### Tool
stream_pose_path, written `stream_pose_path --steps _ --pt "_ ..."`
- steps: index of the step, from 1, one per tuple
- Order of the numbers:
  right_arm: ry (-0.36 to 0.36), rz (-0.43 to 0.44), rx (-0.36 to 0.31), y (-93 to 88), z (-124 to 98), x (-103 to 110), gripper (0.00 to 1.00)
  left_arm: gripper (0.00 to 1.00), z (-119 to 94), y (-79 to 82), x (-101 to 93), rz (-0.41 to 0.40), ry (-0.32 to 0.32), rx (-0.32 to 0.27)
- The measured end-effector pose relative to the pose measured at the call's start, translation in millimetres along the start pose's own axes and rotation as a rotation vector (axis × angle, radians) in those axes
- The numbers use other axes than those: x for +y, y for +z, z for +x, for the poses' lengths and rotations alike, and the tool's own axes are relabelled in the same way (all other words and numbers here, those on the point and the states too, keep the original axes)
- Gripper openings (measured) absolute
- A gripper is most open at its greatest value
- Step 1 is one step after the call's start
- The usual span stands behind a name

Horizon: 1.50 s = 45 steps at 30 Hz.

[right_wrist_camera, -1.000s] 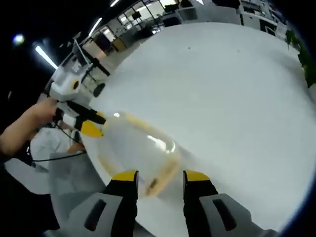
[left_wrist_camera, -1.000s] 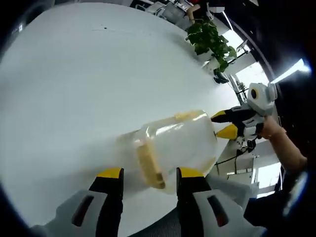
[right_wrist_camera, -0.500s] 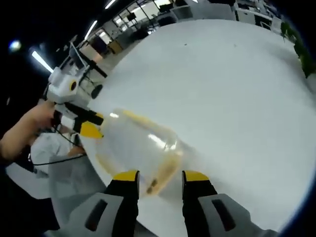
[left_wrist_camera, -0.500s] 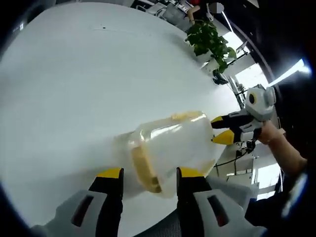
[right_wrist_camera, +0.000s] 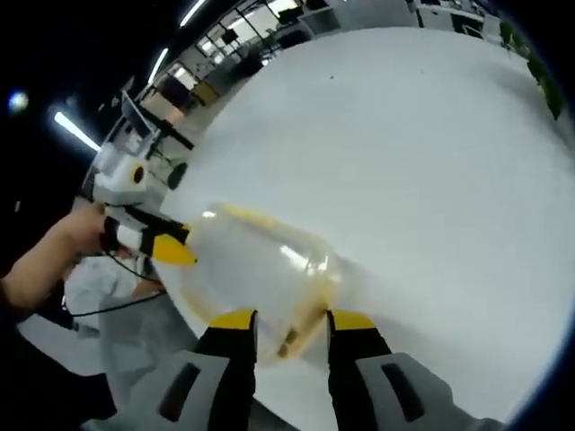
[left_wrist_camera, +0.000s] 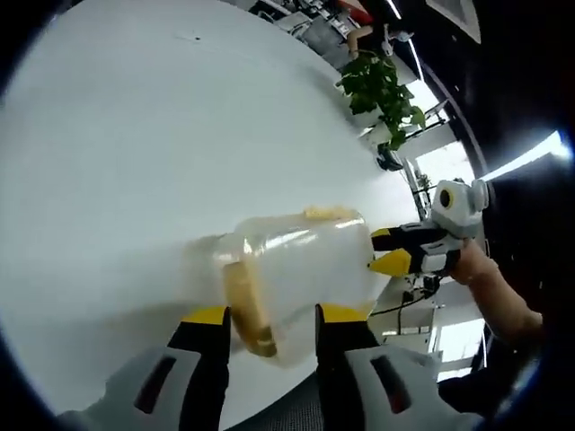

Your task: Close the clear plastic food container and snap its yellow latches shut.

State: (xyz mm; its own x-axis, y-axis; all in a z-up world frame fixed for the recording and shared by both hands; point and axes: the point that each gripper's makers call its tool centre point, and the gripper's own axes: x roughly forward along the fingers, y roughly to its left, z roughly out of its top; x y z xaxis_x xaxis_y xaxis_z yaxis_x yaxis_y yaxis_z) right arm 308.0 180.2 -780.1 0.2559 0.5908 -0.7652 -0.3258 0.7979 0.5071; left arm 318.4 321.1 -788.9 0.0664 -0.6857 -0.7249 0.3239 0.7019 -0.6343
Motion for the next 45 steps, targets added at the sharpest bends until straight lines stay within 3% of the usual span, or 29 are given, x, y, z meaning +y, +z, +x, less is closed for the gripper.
stream_pose_path --steps 12,18,19,20,28,32,36,45 --pt "0.016 -0.016 0.013 0.3 1 2 0.26 0.37 2 -1.0 0.4 -0.016 -0.02 0.028" --pt "0.028 0.013 0.02 0.5 2 2 0.25 0.36 4 -0.7 2.9 -0.042 -0.043 0.014" --pt "0.07 0.008 0.009 3.0 4 7 0.23 0.36 4 -0.7 1.9 -0.037 -0.043 0.021" --pt "0.018 0.072 0.005 6.2 2 0 0.23 0.36 4 -1.1 2.4 -0.038 -0.044 0.027" --pt "0.036 0.072 0.005 4.8 0 7 0.22 0.36 7 -2.7 3.7 -0.047 -0.07 0.048" --pt "0.018 0.04 0.024 1.6 0 8 0.22 0.4 9 -0.8 4.0 -0.059 -0.065 0.052" --pt "-0.013 0.075 0.043 -0.4 2 6 0.22 0.38 10 -0.9 2.3 -0.026 -0.058 0.054" --pt "-0.007 0.08 0.05 -3.6 4 7 0.25 0.43 14 0.0 5.3 -0.079 -0.081 0.016"
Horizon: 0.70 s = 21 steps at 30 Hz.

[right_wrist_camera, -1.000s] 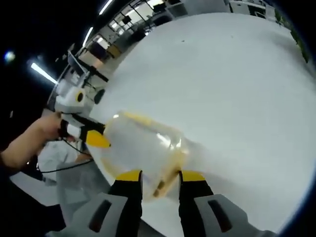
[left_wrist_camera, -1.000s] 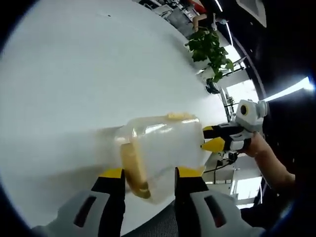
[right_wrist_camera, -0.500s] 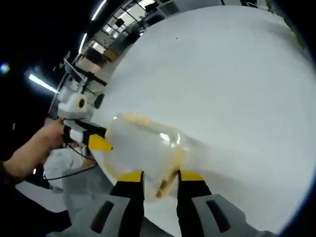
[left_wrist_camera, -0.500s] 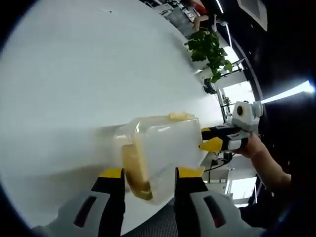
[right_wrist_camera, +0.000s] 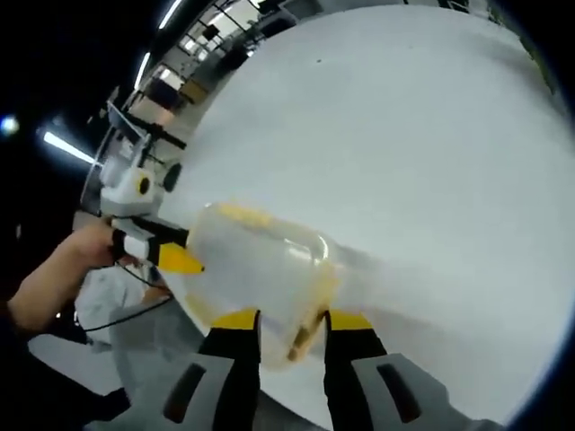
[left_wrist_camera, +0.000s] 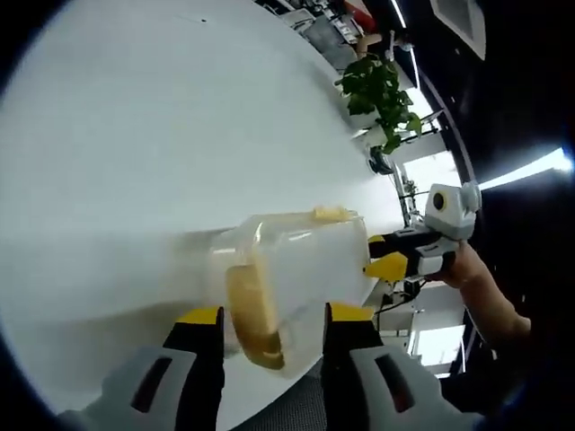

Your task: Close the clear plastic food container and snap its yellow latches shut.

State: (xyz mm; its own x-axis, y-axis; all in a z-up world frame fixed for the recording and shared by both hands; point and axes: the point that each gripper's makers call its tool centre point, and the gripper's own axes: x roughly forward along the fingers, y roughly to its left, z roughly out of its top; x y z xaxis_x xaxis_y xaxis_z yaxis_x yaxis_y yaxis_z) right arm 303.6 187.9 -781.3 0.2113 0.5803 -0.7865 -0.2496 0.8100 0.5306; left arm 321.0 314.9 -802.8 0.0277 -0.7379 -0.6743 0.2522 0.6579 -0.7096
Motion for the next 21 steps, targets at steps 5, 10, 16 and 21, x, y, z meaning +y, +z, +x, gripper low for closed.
stream_pose_path --steps 5,10,16,21 --pt "0.006 0.001 -0.024 1.3 -2 -3 0.26 0.45 -4 8.6 -2.2 0.073 0.062 0.008" --pt "0.023 0.025 -0.016 1.6 0 -3 0.27 0.4 -16 11.7 -0.3 0.058 0.133 0.011" --pt "0.026 0.021 -0.005 -0.1 0 -1 0.28 0.42 -21 10.8 1.5 0.09 0.174 0.036" --pt "0.03 0.001 0.014 -1.0 2 0 0.3 0.46 -18 10.9 -6.9 0.121 0.181 0.028"
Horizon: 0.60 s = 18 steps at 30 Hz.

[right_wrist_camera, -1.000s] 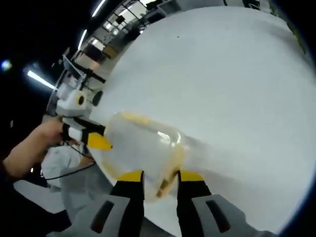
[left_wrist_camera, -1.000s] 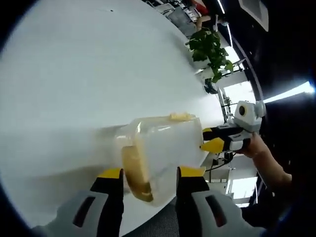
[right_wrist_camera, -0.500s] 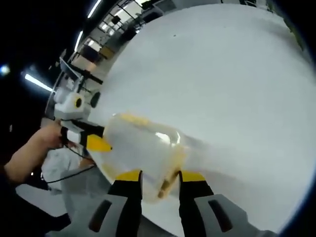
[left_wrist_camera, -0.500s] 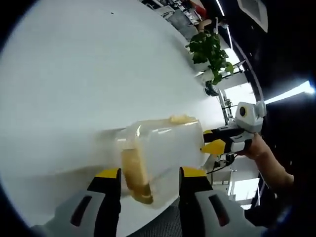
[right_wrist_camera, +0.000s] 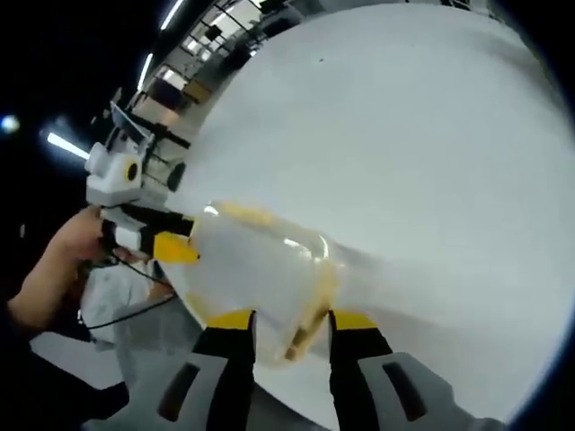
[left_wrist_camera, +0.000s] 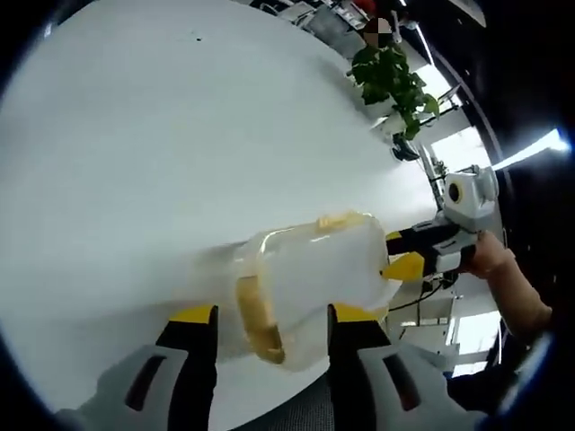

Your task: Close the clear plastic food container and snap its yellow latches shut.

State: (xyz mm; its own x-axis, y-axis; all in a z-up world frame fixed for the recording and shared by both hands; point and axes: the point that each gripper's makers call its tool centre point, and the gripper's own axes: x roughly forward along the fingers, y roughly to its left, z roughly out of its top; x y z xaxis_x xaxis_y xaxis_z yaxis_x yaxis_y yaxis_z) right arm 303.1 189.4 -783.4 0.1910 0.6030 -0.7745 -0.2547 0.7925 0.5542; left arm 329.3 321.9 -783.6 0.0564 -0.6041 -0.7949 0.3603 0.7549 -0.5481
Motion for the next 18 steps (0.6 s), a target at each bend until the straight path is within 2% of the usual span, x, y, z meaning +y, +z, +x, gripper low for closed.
stream_pose_path --steps 2,3,4,6,15,18 --pt "-0.004 -0.003 0.0 1.0 0.3 -0.2 0.3 0.43 1.5 0.8 -4.1 -0.017 0.005 0.004" --pt "-0.005 -0.002 0.001 0.7 0.2 -0.2 0.3 0.43 2.4 0.8 -3.9 0.0 0.011 0.012" --pt "-0.006 -0.006 0.004 1.2 0.2 0.0 0.3 0.42 2.1 -4.1 1.0 0.042 0.046 0.048" --pt "-0.003 -0.01 0.008 0.9 -0.1 0.0 0.3 0.42 3.2 -3.8 -2.3 0.009 0.034 0.046" --pt "0.004 -0.004 0.005 1.4 0.7 -0.5 0.29 0.39 4.6 -4.3 0.1 -0.019 0.026 0.05" --pt "0.004 -0.013 0.011 1.6 0.7 0.3 0.28 0.38 6.7 -3.9 1.9 -0.045 -0.006 0.042"
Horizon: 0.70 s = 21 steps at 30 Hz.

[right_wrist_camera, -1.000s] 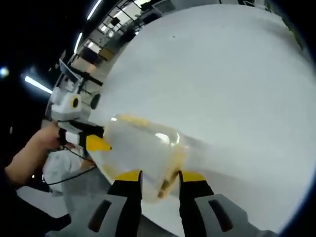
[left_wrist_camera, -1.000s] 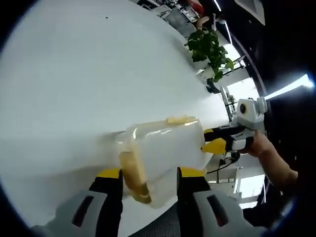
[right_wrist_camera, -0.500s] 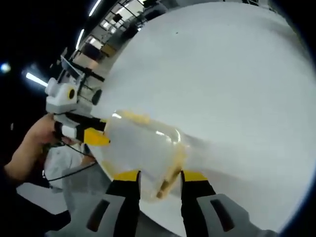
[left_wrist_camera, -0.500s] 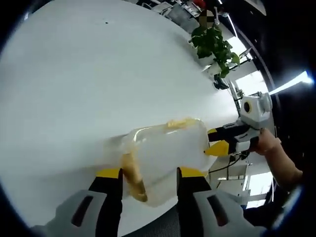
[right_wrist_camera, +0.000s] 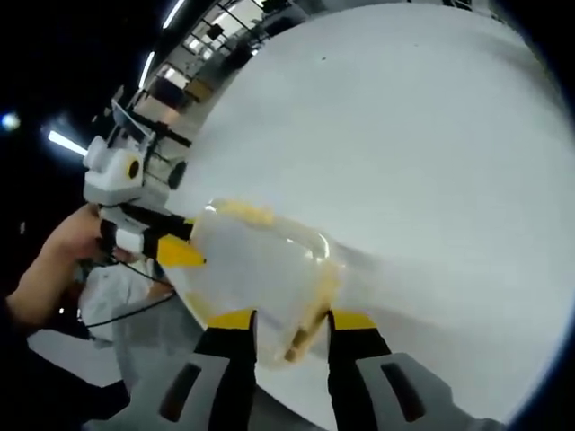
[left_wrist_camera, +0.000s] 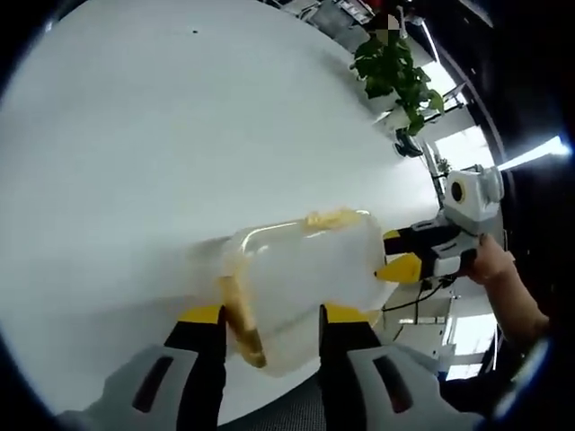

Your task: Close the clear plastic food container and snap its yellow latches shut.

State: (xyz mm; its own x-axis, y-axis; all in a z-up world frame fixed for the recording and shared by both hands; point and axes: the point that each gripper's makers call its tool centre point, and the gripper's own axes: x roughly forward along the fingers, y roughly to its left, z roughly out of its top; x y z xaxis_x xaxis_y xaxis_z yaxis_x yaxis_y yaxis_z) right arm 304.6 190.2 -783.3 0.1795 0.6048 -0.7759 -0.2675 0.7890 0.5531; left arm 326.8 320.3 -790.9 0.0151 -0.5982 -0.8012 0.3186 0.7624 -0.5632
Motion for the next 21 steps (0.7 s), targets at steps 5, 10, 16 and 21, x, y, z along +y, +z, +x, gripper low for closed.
stream_pose_path --steps 5,10,16,21 --pt "-0.007 -0.002 0.012 2.0 1 1 0.27 0.34 -5 -2.1 6.6 -0.011 -0.015 -0.003" --pt "0.003 0.018 0.001 1.4 0 1 0.27 0.35 -7 -3.0 10.0 -0.02 -0.02 -0.006" --pt "0.004 0.02 -0.004 2.2 2 -1 0.28 0.35 -5 -1.9 7.8 -0.021 -0.022 -0.018" --pt "0.011 0.022 -0.001 1.5 1 0 0.29 0.38 -4 -2.6 3.0 -0.04 -0.017 -0.009"
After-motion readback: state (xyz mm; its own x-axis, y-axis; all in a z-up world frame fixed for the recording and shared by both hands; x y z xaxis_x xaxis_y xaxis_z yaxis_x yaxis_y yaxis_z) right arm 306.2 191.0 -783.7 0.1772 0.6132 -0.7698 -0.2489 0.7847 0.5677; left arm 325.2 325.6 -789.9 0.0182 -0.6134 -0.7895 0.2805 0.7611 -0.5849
